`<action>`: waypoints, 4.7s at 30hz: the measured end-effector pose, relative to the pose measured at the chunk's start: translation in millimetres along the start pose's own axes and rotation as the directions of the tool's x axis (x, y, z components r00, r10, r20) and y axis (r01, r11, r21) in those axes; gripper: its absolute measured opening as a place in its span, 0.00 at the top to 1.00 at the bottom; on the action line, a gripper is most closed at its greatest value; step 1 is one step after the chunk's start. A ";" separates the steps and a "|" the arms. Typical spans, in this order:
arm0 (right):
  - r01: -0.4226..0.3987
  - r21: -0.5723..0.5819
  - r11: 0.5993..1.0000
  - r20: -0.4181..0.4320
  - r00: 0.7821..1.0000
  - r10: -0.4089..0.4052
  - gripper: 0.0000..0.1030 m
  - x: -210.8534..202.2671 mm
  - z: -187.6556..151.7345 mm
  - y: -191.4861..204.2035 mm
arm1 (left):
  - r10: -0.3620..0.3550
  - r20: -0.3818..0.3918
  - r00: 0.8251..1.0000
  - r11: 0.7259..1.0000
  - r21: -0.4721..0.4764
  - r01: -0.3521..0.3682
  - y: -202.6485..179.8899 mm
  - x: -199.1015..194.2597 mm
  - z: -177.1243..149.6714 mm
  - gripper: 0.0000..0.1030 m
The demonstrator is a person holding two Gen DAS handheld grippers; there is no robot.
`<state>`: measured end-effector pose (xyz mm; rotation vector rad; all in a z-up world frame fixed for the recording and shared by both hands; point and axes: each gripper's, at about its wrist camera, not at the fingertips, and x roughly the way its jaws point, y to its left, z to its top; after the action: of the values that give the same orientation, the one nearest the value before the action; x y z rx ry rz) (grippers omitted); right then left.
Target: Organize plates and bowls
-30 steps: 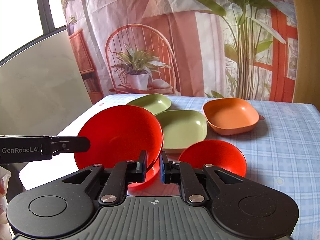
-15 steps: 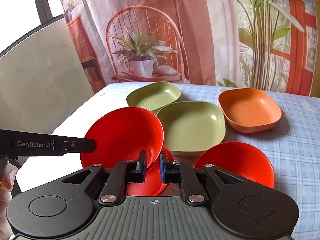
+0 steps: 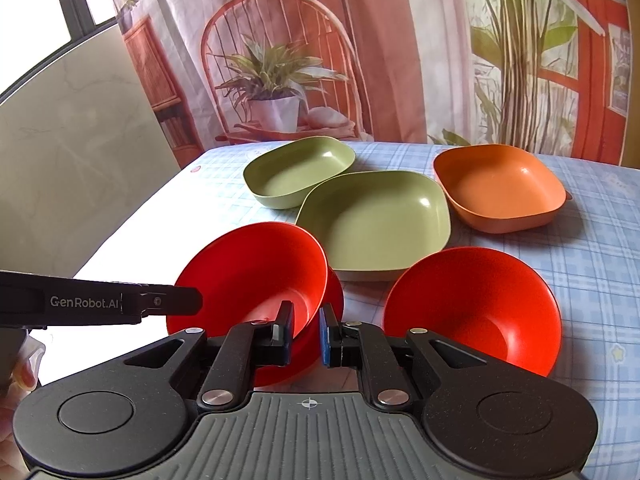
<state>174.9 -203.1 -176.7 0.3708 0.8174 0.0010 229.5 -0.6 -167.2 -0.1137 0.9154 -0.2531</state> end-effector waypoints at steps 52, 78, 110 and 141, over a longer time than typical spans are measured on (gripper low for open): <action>0.176 0.162 0.971 0.212 0.955 -0.209 0.81 -52.7 -28.7 -88.6 | -0.071 0.069 0.995 0.993 0.104 0.063 -69.2 6.1 3.2 0.74; 0.121 0.326 0.938 0.191 0.963 -0.190 0.81 -45.7 -55.7 -136.5 | -0.036 -0.069 0.997 0.985 0.168 0.047 -118.7 73.0 25.1 0.74; 0.060 0.354 0.933 0.223 0.964 -0.147 0.89 -52.4 -55.7 -139.7 | -0.050 -0.080 0.996 0.979 0.192 0.064 -126.4 62.8 12.6 0.81; 0.043 0.132 0.990 0.245 0.967 -0.074 0.88 -68.7 3.0 -46.8 | -0.115 0.094 0.989 0.993 0.039 0.111 -47.5 -20.0 21.8 0.81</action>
<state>123.2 -257.7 -141.1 0.4556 0.5798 -0.1506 227.1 -41.4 -128.9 -0.1454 0.8098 -0.3652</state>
